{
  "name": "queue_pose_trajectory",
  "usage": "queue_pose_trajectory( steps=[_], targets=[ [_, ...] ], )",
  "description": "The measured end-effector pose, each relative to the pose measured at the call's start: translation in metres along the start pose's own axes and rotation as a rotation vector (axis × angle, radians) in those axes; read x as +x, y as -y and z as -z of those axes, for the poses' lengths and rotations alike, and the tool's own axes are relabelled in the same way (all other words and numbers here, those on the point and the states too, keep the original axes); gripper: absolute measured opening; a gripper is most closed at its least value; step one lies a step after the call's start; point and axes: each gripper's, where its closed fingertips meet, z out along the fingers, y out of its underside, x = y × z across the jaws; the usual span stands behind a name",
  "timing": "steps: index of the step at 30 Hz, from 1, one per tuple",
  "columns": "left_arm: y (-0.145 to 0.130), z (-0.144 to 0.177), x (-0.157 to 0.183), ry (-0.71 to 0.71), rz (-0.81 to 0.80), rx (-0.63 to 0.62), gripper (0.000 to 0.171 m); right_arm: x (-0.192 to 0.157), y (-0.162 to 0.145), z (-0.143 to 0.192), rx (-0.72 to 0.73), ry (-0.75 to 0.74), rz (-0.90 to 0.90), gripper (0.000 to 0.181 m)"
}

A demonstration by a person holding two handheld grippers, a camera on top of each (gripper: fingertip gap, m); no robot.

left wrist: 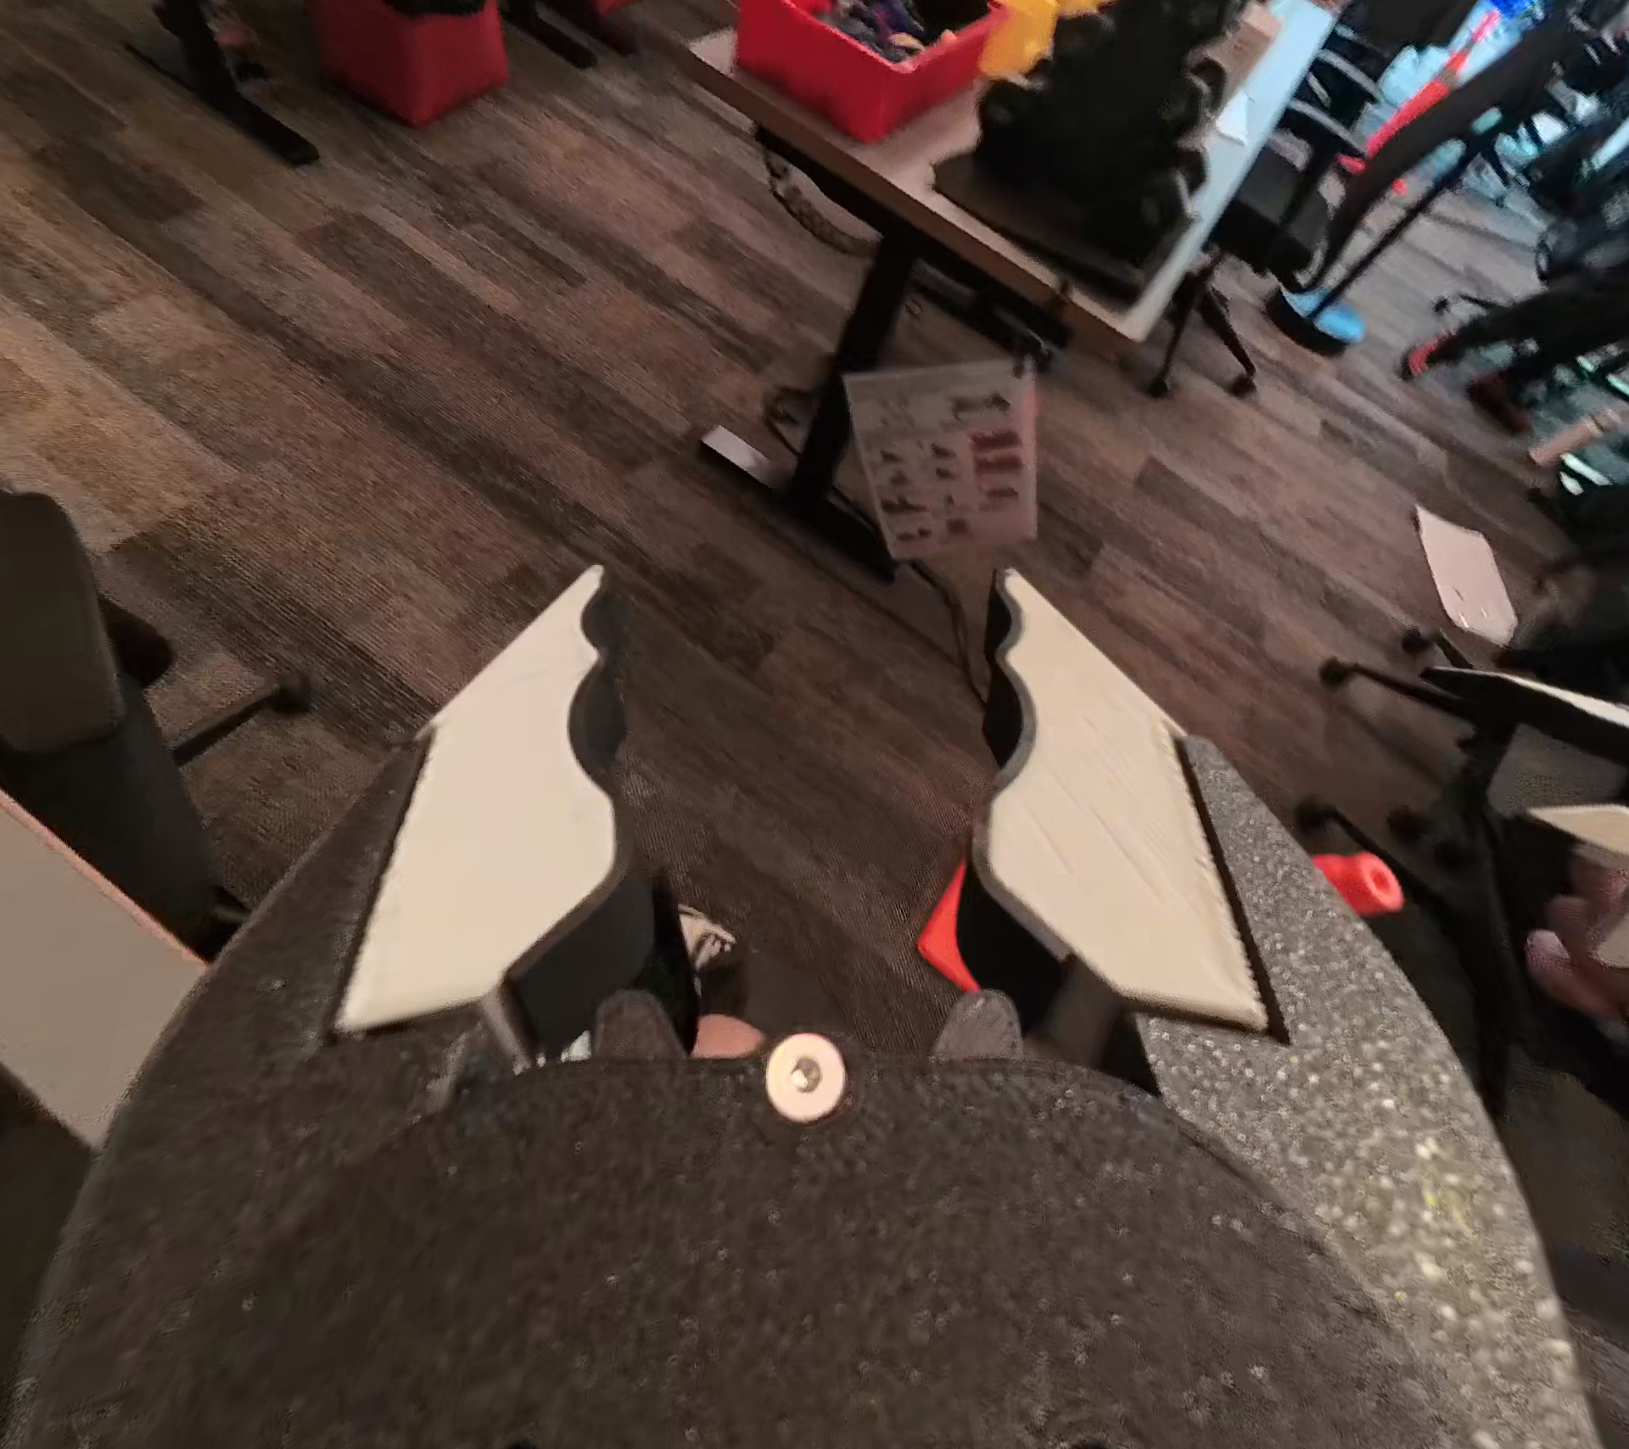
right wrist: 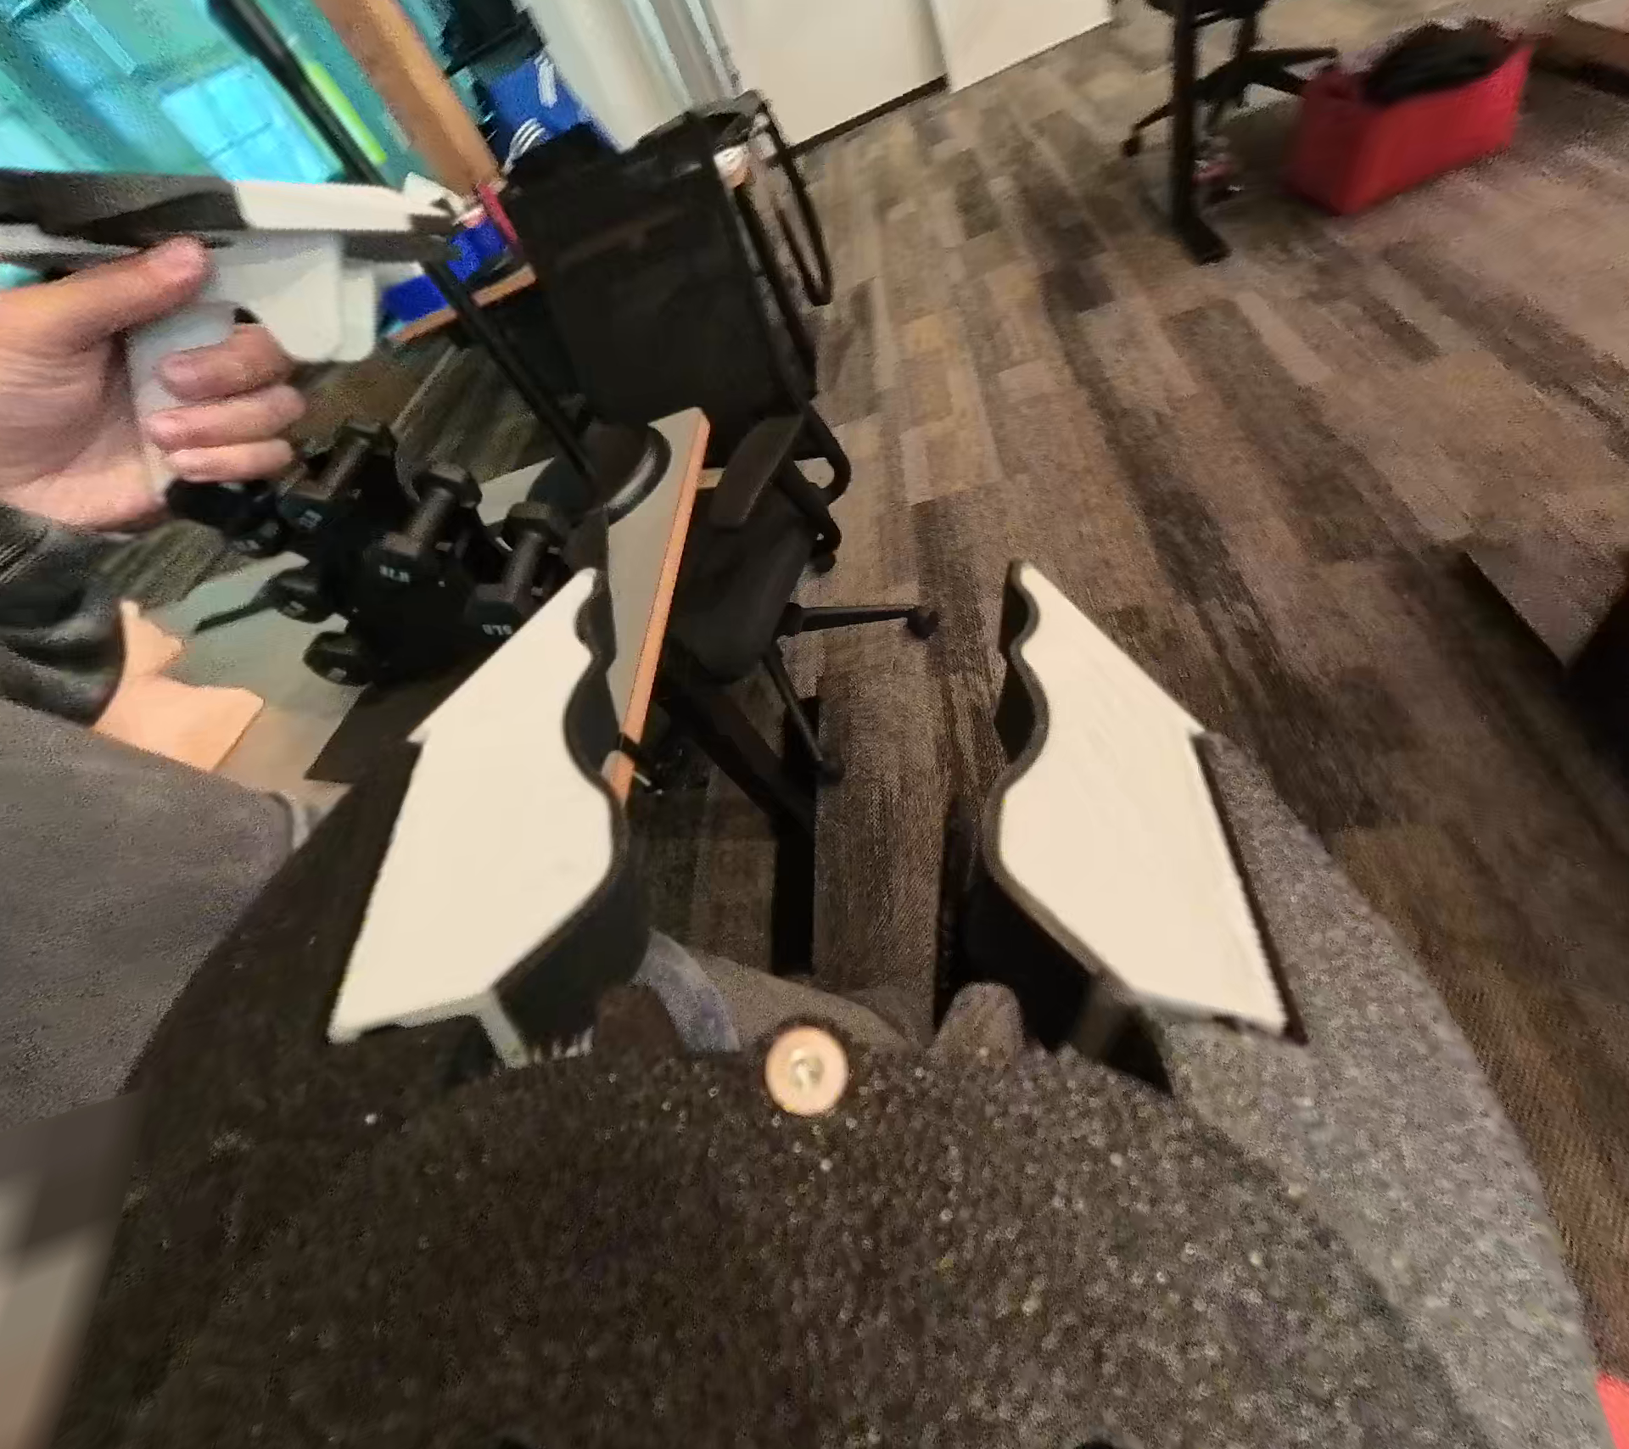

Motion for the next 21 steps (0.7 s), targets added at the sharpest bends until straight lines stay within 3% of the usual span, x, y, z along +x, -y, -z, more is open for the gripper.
queue_pose_trajectory(
  steps=[3, 8, 12, 16, 19, 21],
  targets=[
    [0.028, -0.044, -0.052, 0.101, 0.083, 0.010, 0.082, 0.015, 0.052, -0.073, -0.044, 0.089, 0.072, 0.087],
    [0.086, -0.086, -0.109, 0.180, 0.120, 0.068, 0.080, 0.038, 0.143, -0.178, -0.072, 0.243, 0.218, 0.088],
    [0.106, -0.098, -0.143, 0.240, 0.159, 0.070, 0.080, 0.066, 0.189, -0.247, -0.082, 0.295, 0.190, 0.087],
    [0.099, -0.113, -0.181, 0.341, 0.191, 0.033, 0.080, 0.095, 0.212, -0.323, -0.104, 0.363, 0.151, 0.087],
    [0.106, -0.144, -0.200, 0.385, 0.254, 0.029, 0.079, 0.122, 0.239, -0.374, -0.099, 0.409, 0.139, 0.086],
    [0.126, -0.177, -0.204, 0.371, 0.280, 0.059, 0.080, 0.143, 0.263, -0.401, -0.075, 0.435, 0.160, 0.087]
  ],
)
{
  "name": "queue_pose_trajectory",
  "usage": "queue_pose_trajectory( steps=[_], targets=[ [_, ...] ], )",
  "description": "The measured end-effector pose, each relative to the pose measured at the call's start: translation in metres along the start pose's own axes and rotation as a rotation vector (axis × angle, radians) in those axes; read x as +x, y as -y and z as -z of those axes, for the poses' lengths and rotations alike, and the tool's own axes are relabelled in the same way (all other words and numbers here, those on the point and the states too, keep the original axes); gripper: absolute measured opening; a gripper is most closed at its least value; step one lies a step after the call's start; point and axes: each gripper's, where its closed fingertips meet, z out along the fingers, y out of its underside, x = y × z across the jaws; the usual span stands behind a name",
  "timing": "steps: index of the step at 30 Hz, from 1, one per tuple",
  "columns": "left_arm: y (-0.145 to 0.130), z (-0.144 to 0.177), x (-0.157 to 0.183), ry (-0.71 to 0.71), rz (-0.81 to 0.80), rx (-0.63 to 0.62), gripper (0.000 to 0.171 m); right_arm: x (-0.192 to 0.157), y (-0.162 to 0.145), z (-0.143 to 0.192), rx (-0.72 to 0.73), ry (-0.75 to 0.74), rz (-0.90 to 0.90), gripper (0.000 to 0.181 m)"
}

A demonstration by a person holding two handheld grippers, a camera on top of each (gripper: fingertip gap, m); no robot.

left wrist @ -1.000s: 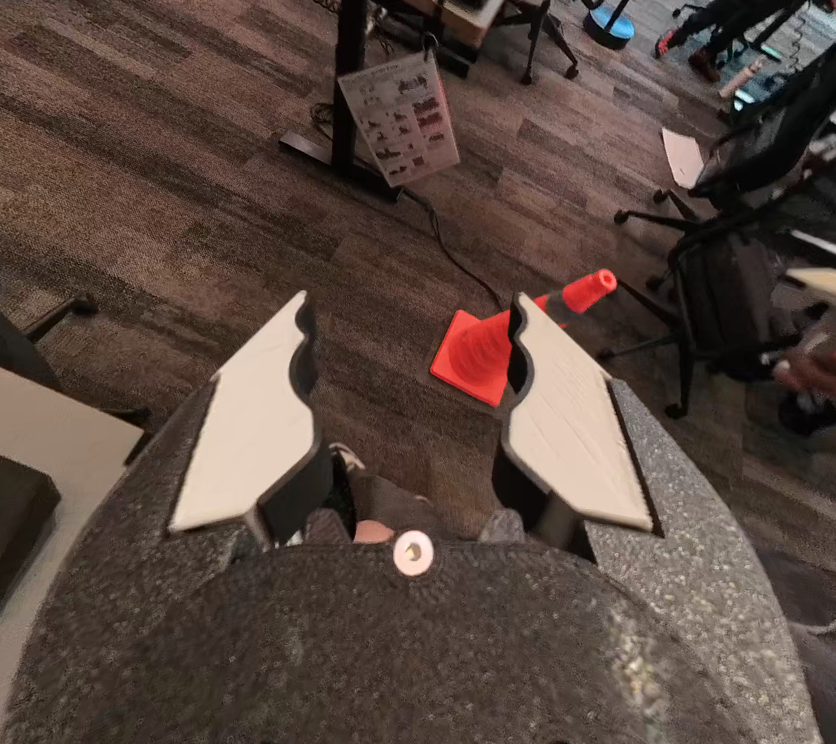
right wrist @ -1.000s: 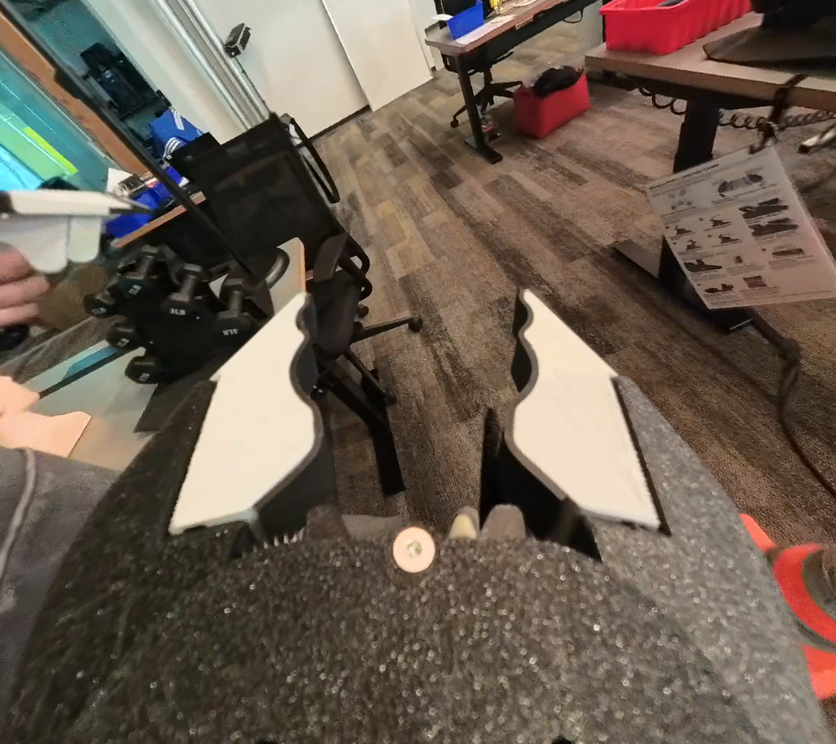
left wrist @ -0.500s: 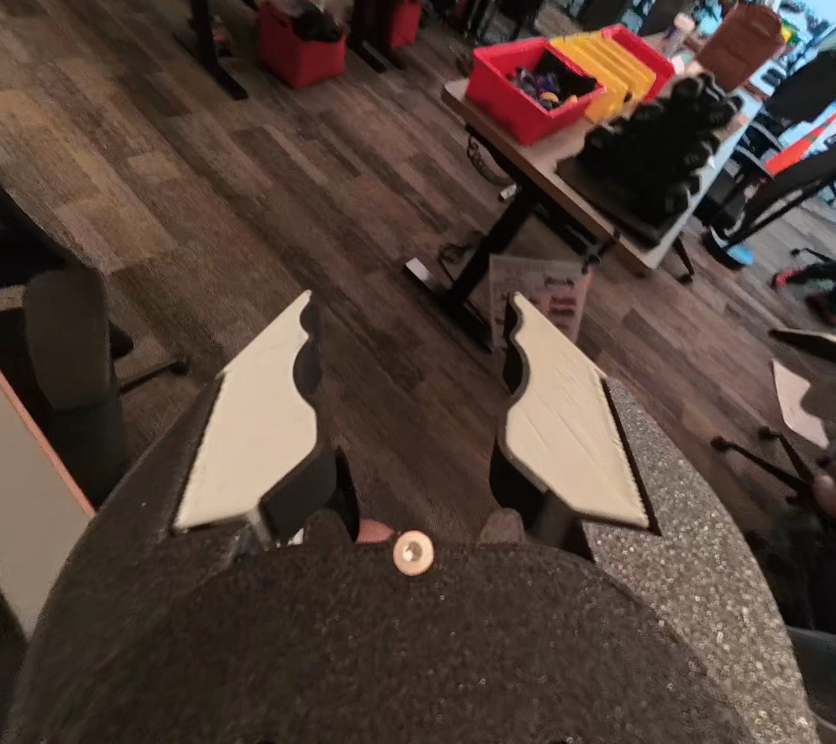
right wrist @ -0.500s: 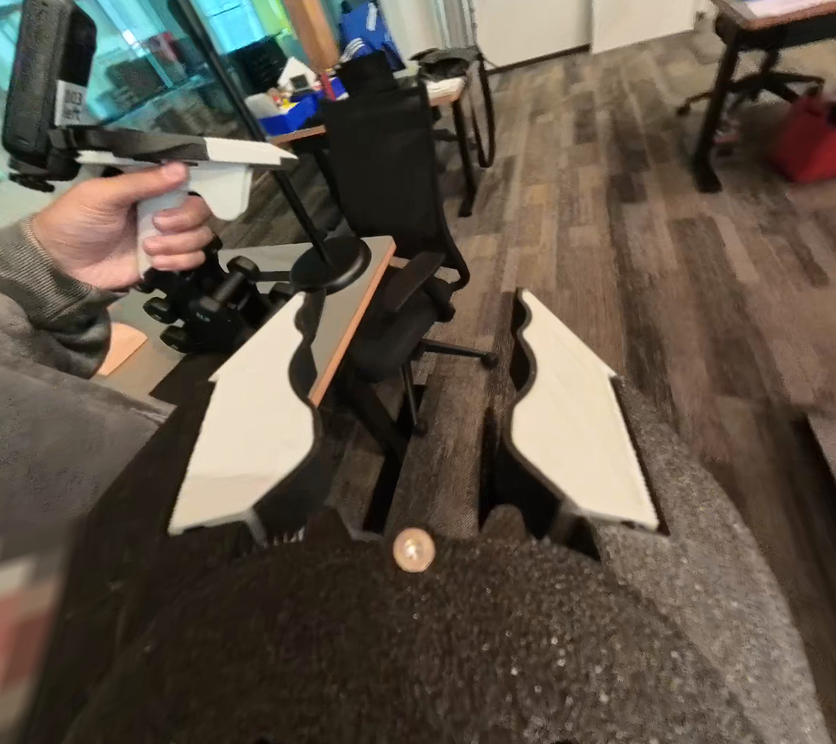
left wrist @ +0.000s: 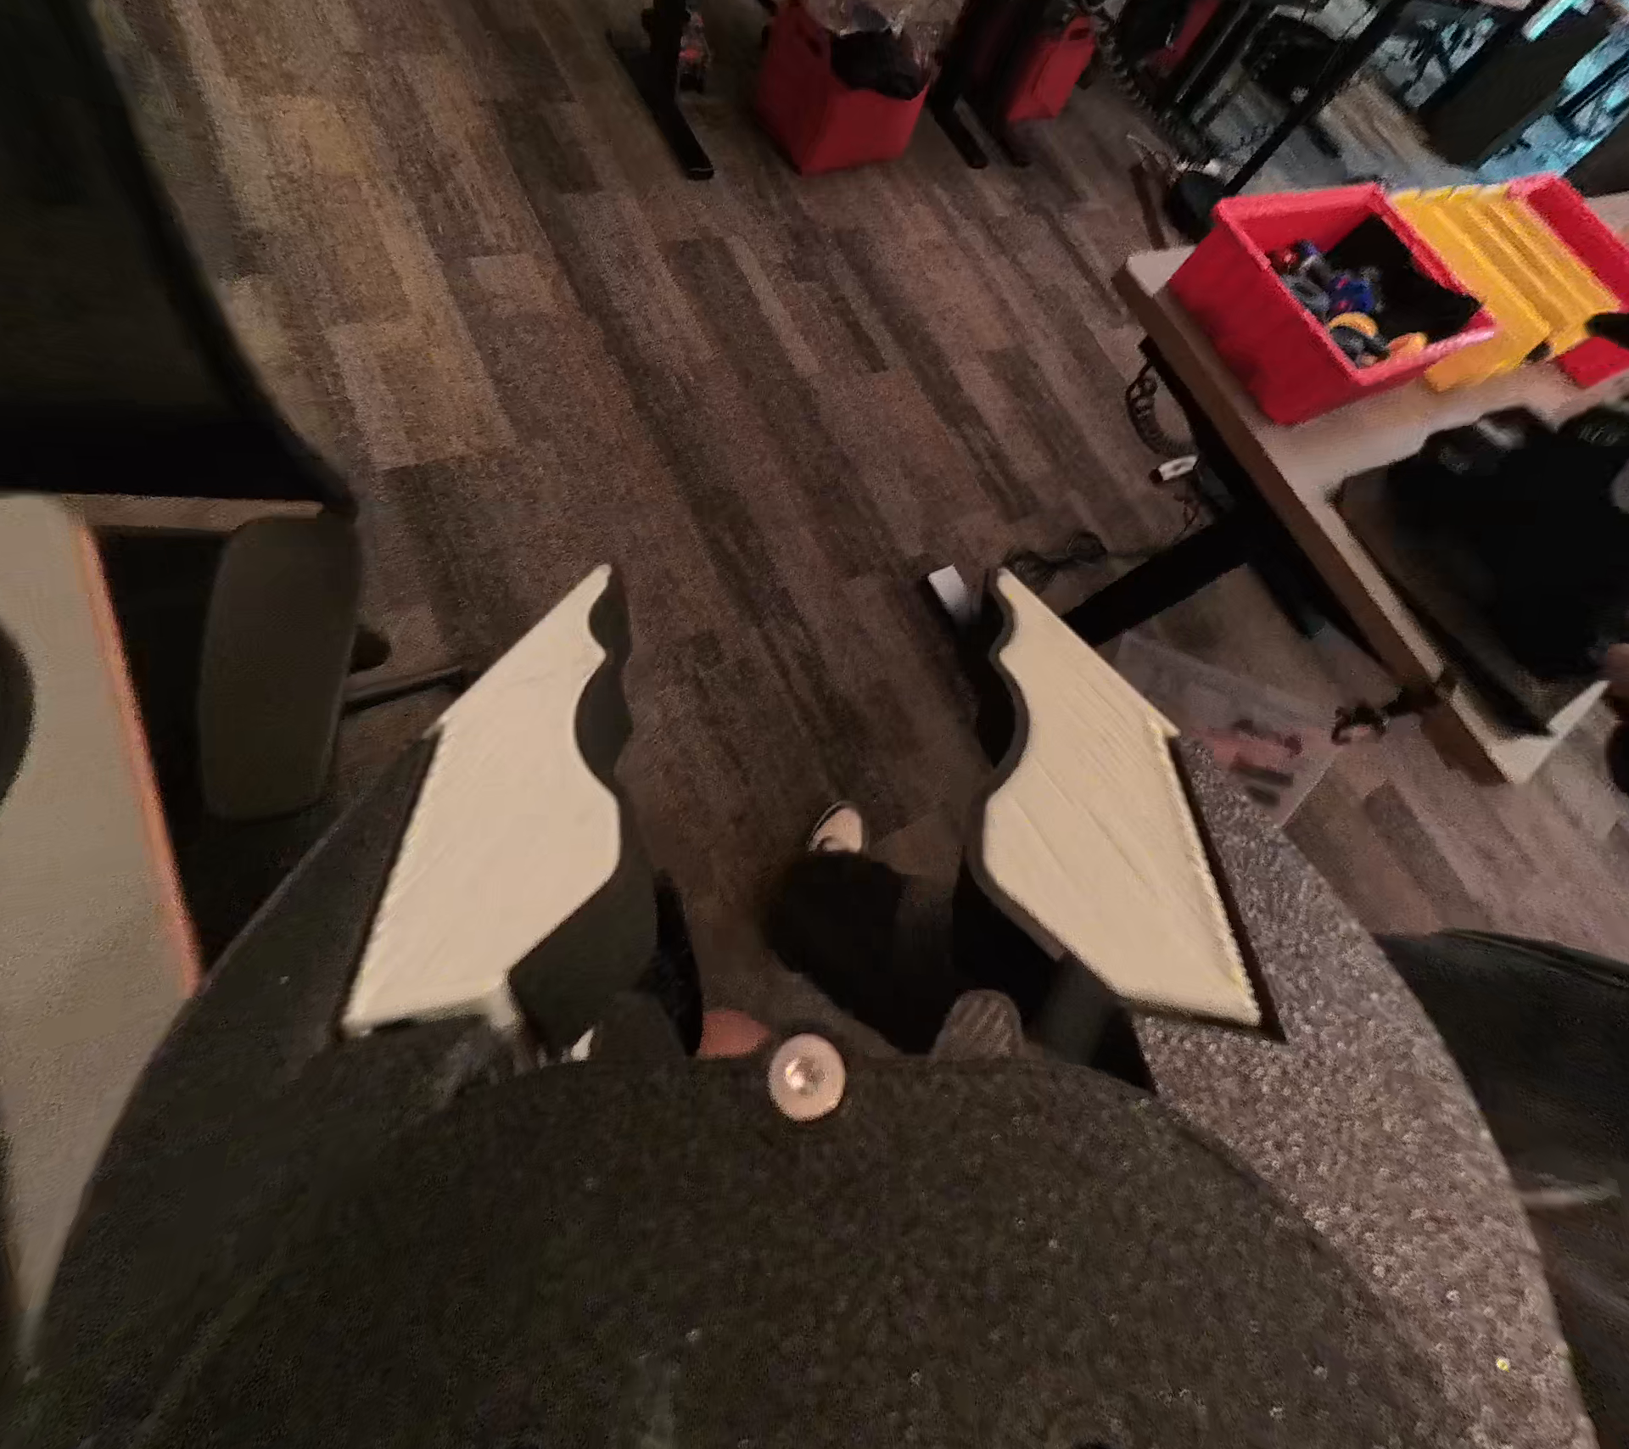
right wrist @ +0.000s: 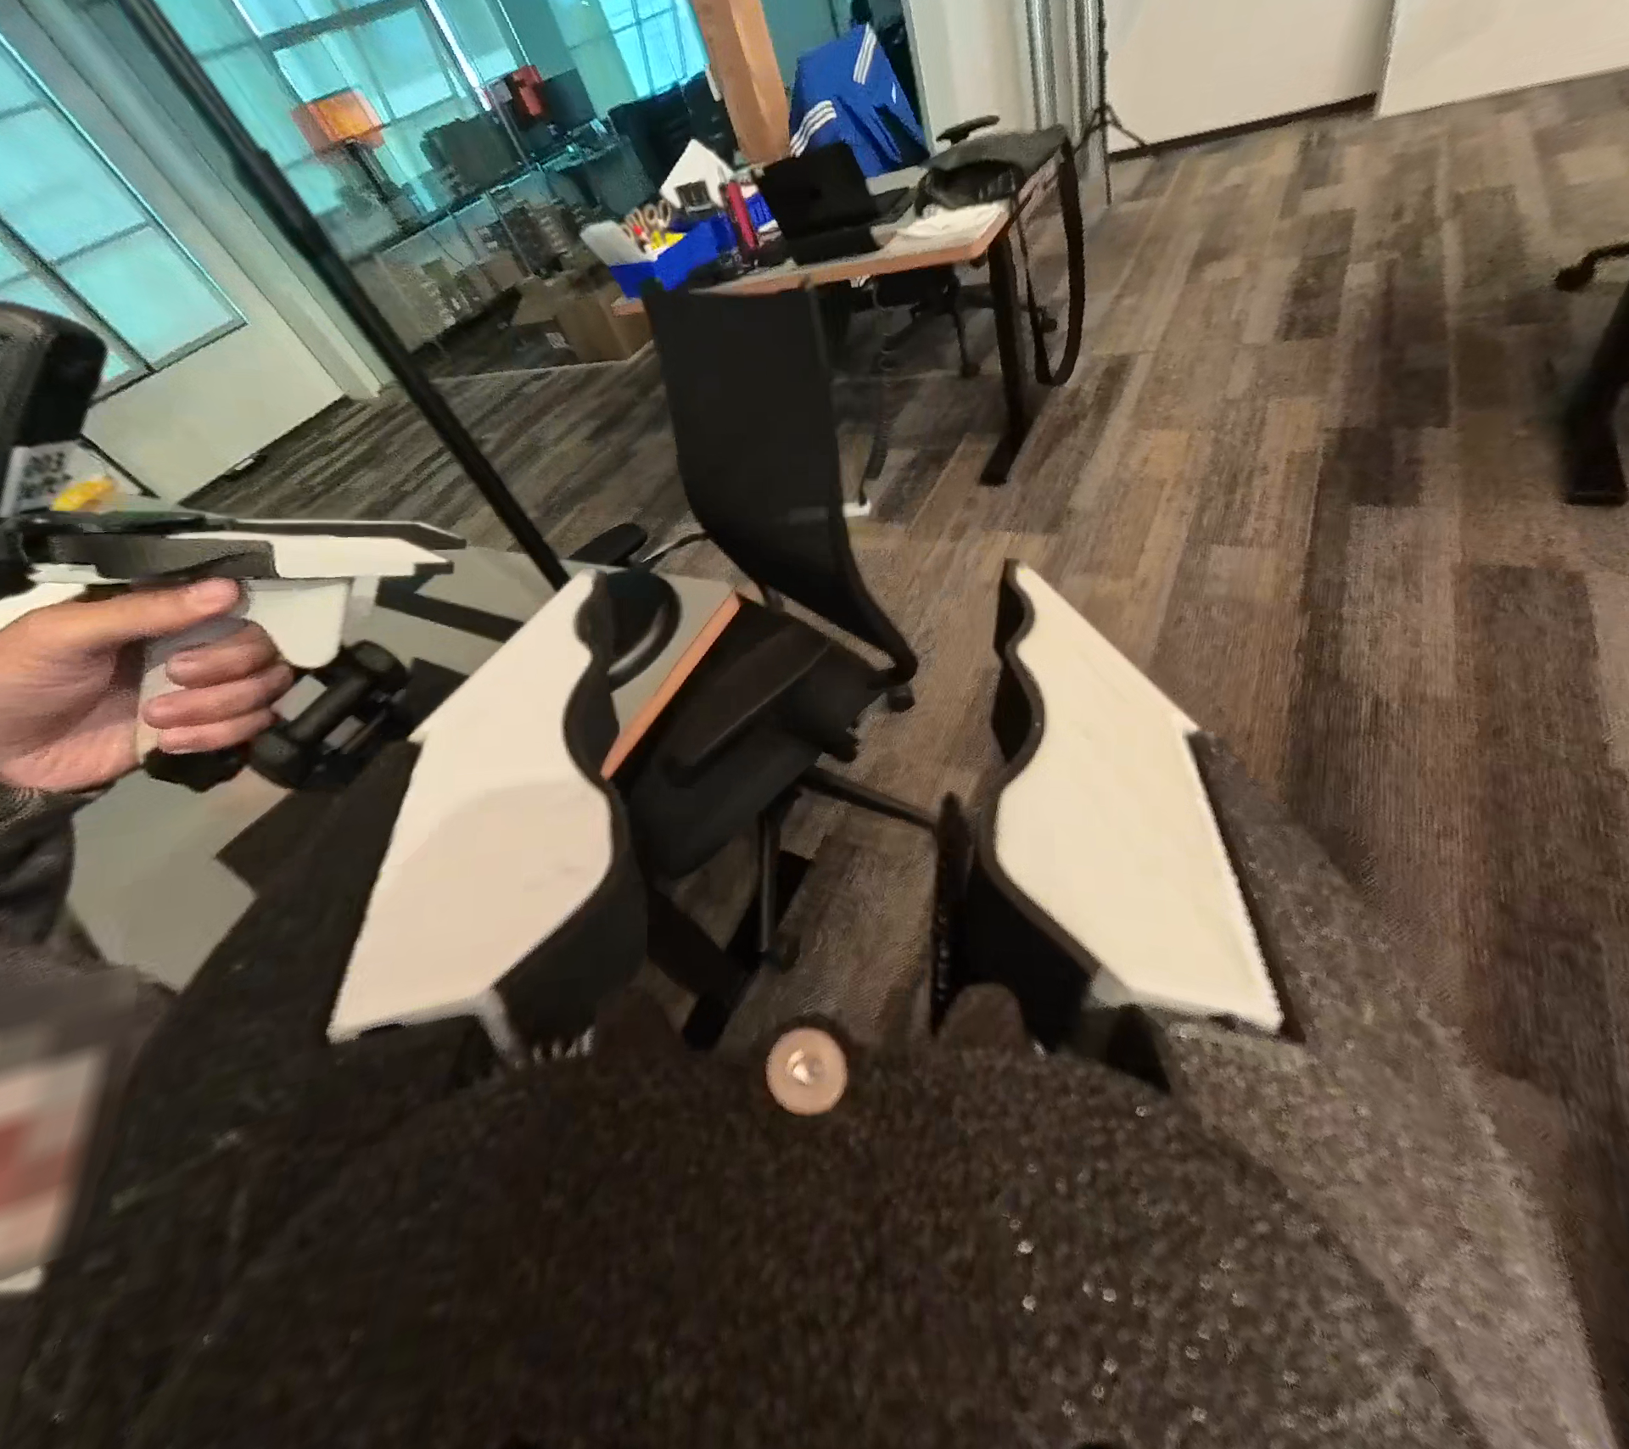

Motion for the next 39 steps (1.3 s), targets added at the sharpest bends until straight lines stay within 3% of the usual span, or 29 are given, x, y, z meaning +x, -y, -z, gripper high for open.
queue_pose_trajectory(
  steps=[4, 7, 9, 14, 18, 22, 26, 29, 32, 39],
  targets=[
    [0.048, -0.093, 0.059, -0.073, -0.004, -0.006, 0.079, 0.084, 0.038, 0.007, 0.023, -0.090, 0.046, 0.087],
    [0.097, -0.159, 0.140, -0.234, -0.078, 0.004, 0.078, 0.136, 0.069, 0.044, 0.079, -0.171, 0.035, 0.086],
    [0.111, -0.203, 0.196, -0.349, -0.190, -0.043, 0.077, 0.173, 0.073, 0.079, 0.089, -0.283, 0.059, 0.086],
    [0.112, -0.288, 0.330, -0.622, -0.471, -0.196, 0.078, 0.235, 0.039, 0.217, 0.093, -0.699, 0.006, 0.086],
    [0.092, -0.324, 0.440, -0.852, -0.598, -0.287, 0.077, 0.225, -0.020, 0.344, 0.171, -1.048, -0.198, 0.084],
    [0.055, -0.320, 0.541, -1.097, -0.682, -0.376, 0.077, 0.161, -0.066, 0.441, 0.304, -1.379, -0.364, 0.083],
    [0.009, -0.288, 0.601, -1.316, -0.773, -0.470, 0.078, 0.086, -0.085, 0.483, 0.438, -1.666, -0.443, 0.084],
    [-0.024, -0.261, 0.616, -1.434, -0.871, -0.543, 0.079, 0.044, -0.091, 0.487, 0.548, -1.842, -0.472, 0.085],
    [-0.055, -0.243, 0.614, -1.514, -0.967, -0.593, 0.081, 0.026, -0.096, 0.470, 0.642, -1.903, -0.502, 0.085],
    [-0.115, -0.196, 0.625, -1.671, -1.042, -0.767, 0.080, -0.005, -0.104, 0.439, 0.592, -1.986, -0.544, 0.091]
  ],
)
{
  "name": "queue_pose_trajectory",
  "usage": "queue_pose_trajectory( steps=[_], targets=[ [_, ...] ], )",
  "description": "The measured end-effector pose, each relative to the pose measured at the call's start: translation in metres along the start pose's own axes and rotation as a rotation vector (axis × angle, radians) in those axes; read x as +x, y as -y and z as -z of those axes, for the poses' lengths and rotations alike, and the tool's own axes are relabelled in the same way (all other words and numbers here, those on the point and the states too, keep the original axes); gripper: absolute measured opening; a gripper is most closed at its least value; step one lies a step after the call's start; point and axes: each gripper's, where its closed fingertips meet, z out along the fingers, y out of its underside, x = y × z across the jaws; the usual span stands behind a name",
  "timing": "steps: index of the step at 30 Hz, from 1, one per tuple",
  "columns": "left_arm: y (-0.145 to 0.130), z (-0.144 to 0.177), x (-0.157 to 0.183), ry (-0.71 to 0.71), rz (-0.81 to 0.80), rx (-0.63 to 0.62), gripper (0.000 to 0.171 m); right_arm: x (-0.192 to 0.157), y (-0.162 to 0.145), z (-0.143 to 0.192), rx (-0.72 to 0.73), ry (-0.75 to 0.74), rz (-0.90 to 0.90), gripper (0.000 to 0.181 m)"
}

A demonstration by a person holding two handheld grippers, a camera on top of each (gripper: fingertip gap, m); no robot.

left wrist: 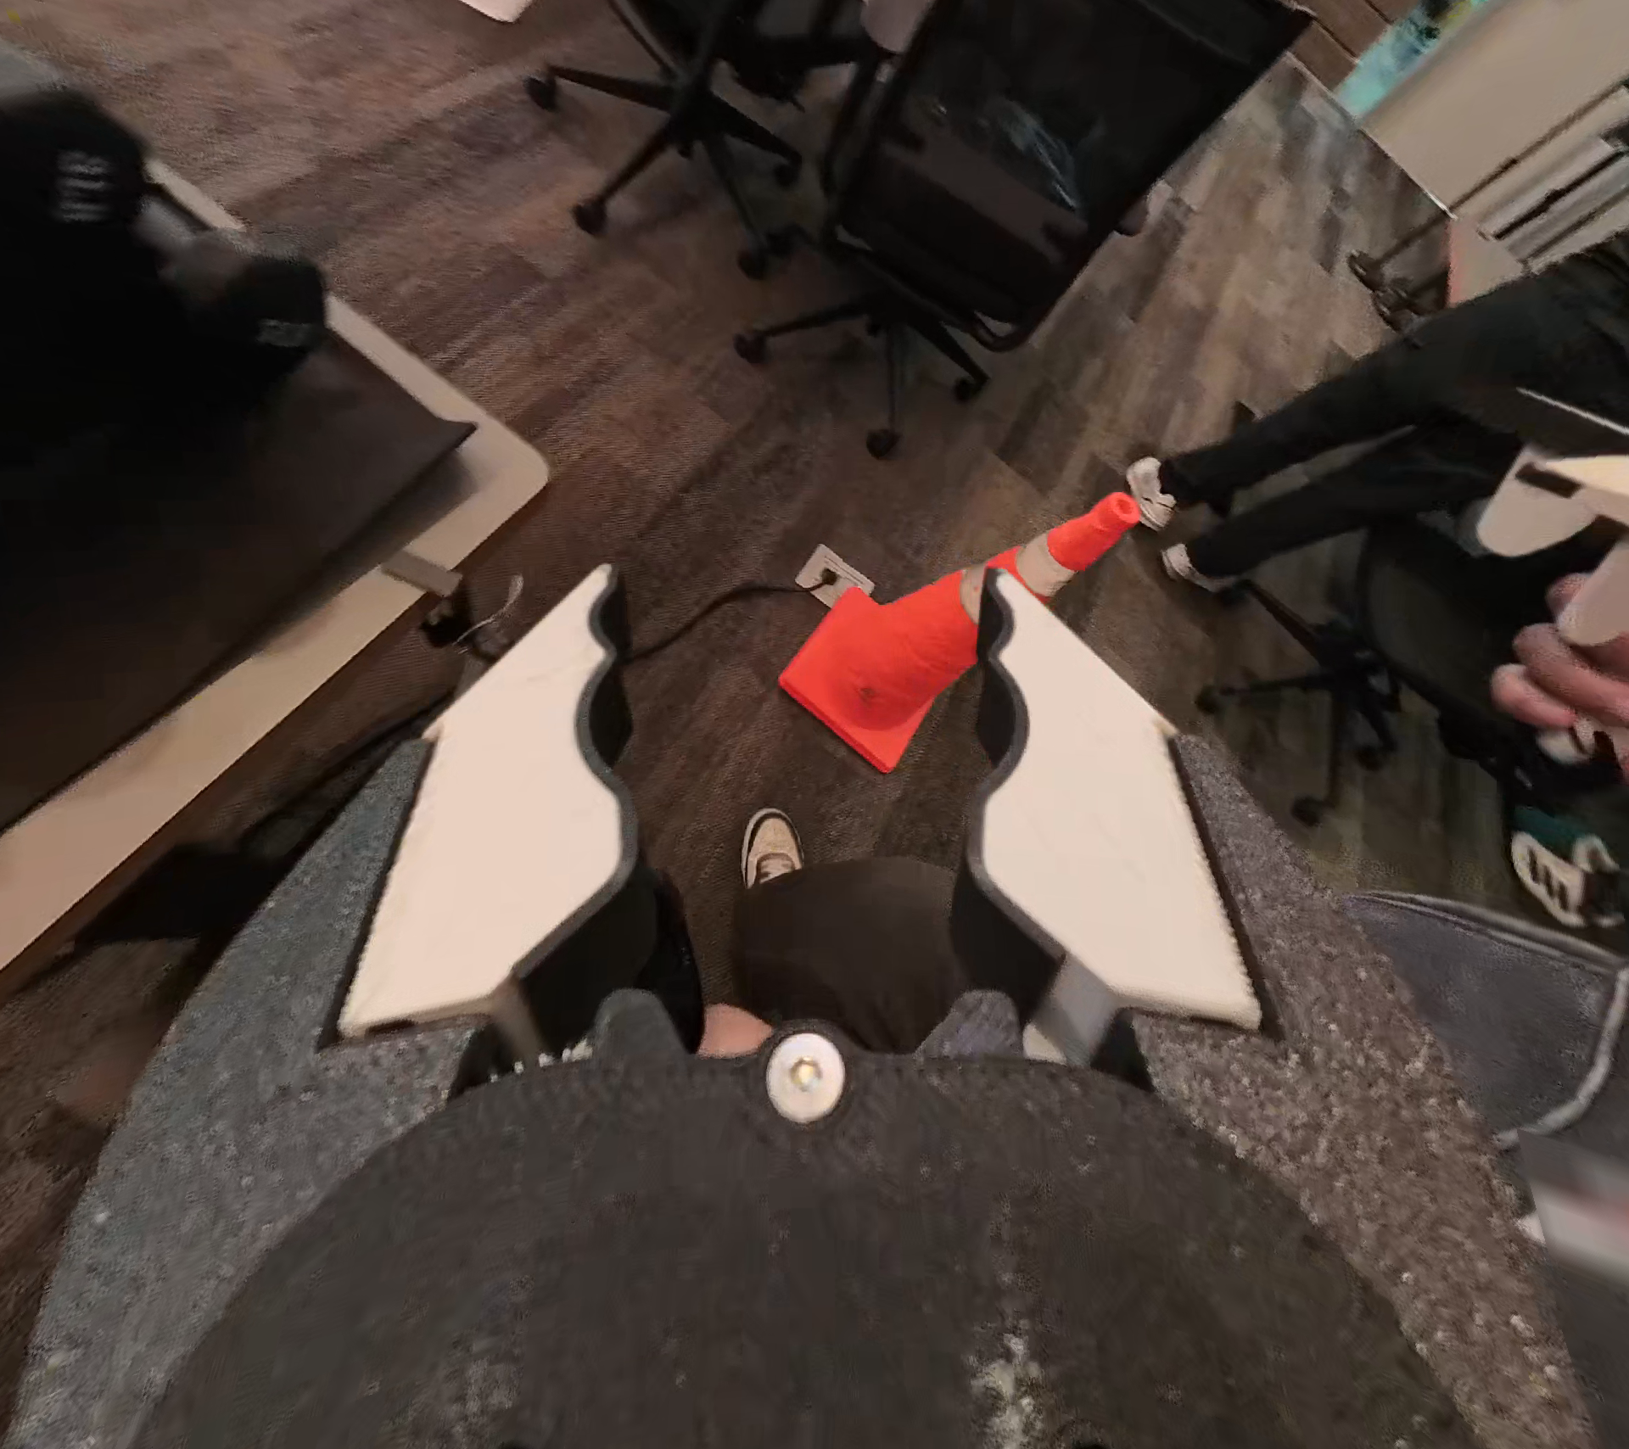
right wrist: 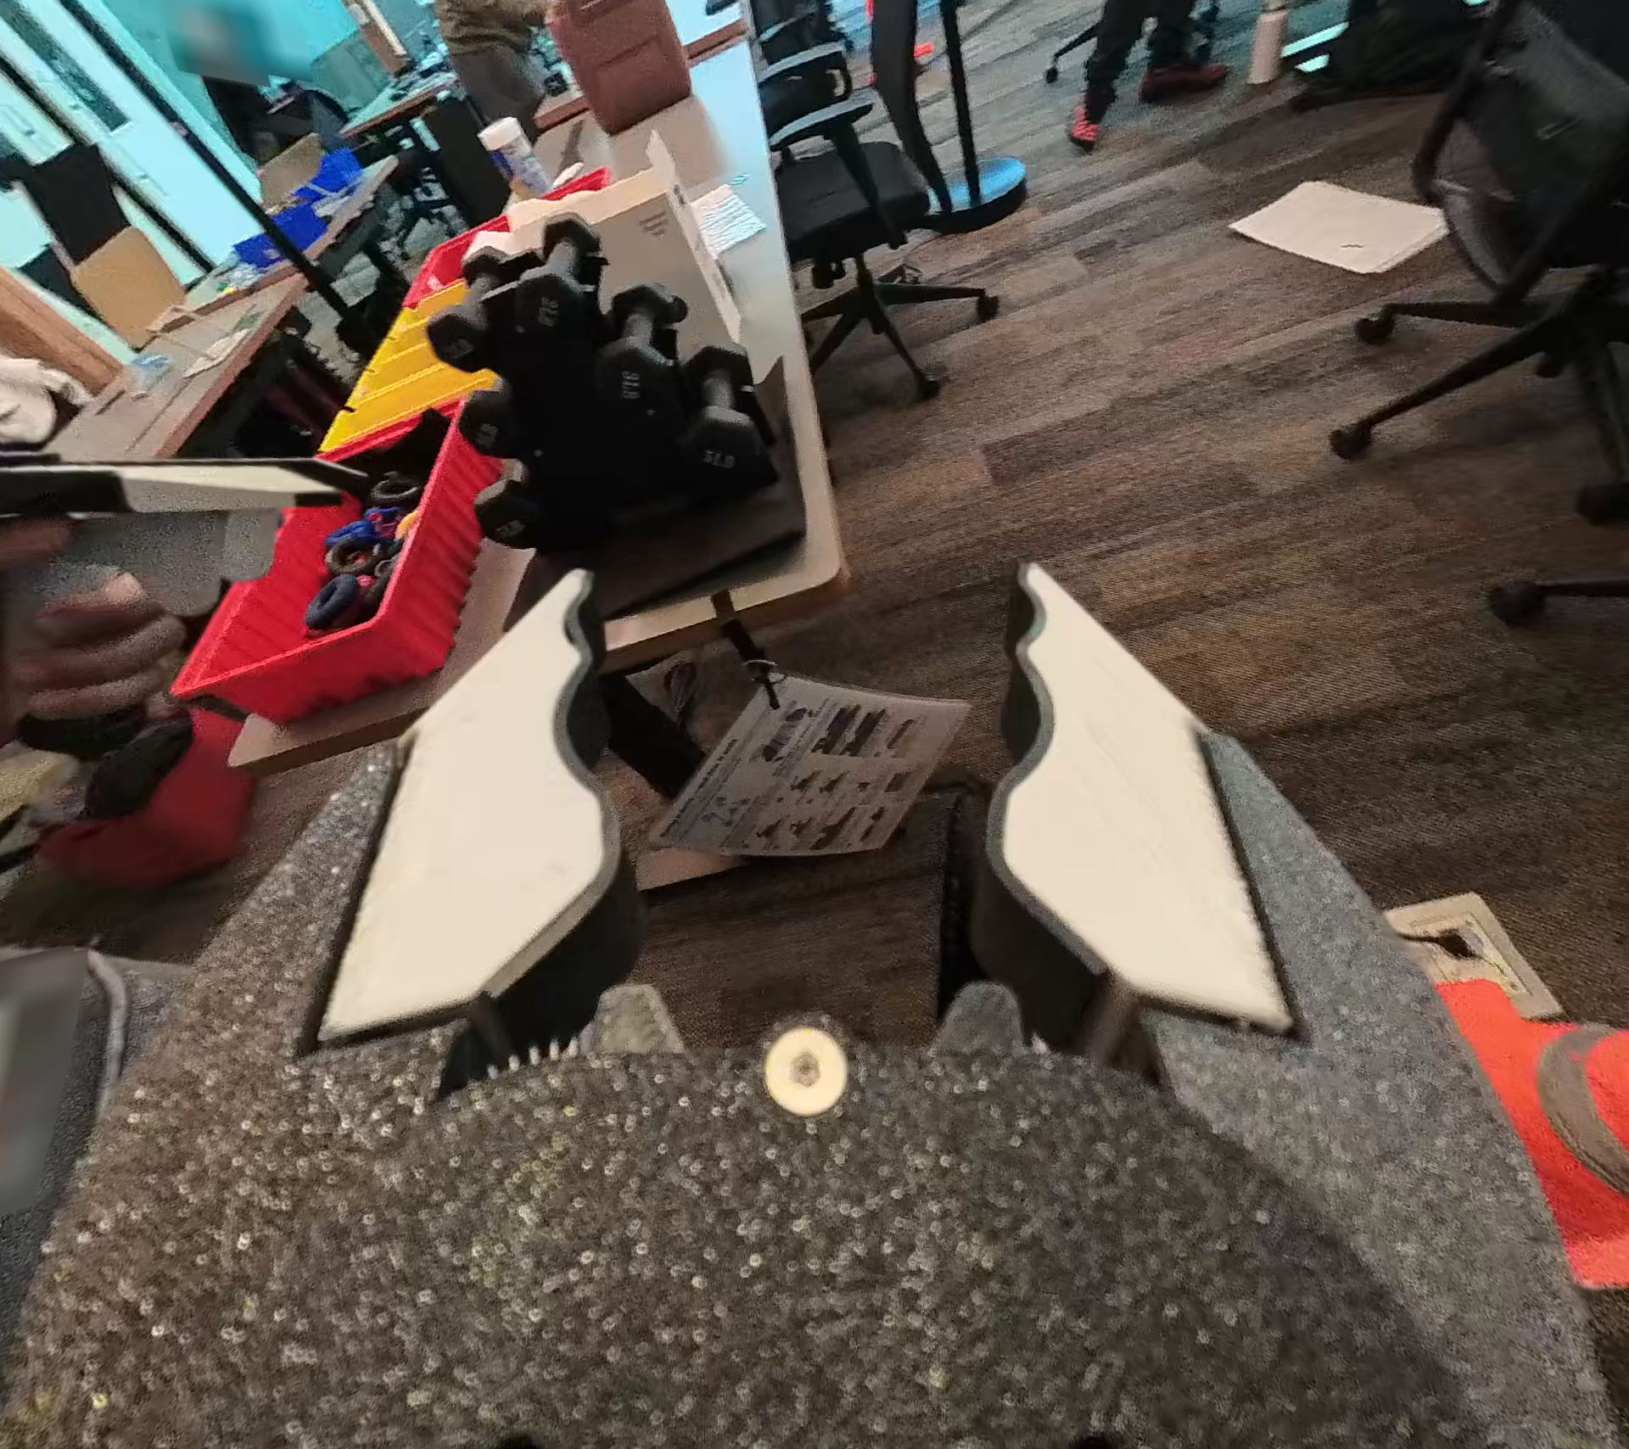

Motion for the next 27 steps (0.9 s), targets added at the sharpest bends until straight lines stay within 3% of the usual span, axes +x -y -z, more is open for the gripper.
queue_pose_trajectory(
  steps=[4, 11, 15, 18, 23, 27],
  targets=[
    [0.028, -0.047, 0.028, -0.093, -0.045, -0.013, 0.079, 0.033, 0.004, 0.029, 0.035, -0.091, -0.045, 0.091],
    [0.073, -0.147, 0.084, -0.168, -0.143, -0.030, 0.079, 0.131, 0.015, 0.055, 0.077, -0.207, -0.109, 0.091],
    [0.086, -0.213, 0.118, -0.183, -0.147, -0.067, 0.078, 0.198, 0.030, 0.055, 0.067, -0.241, -0.088, 0.091],
    [0.107, -0.252, 0.144, -0.192, -0.146, -0.057, 0.078, 0.246, 0.058, 0.052, 0.088, -0.247, -0.077, 0.090],
    [0.130, -0.301, 0.168, -0.195, -0.143, -0.080, 0.078, 0.304, 0.106, 0.045, 0.102, -0.248, -0.040, 0.089],
    [0.139, -0.336, 0.171, -0.196, -0.141, -0.127, 0.078, 0.341, 0.117, 0.031, 0.083, -0.260, -0.040, 0.089]
  ],
)
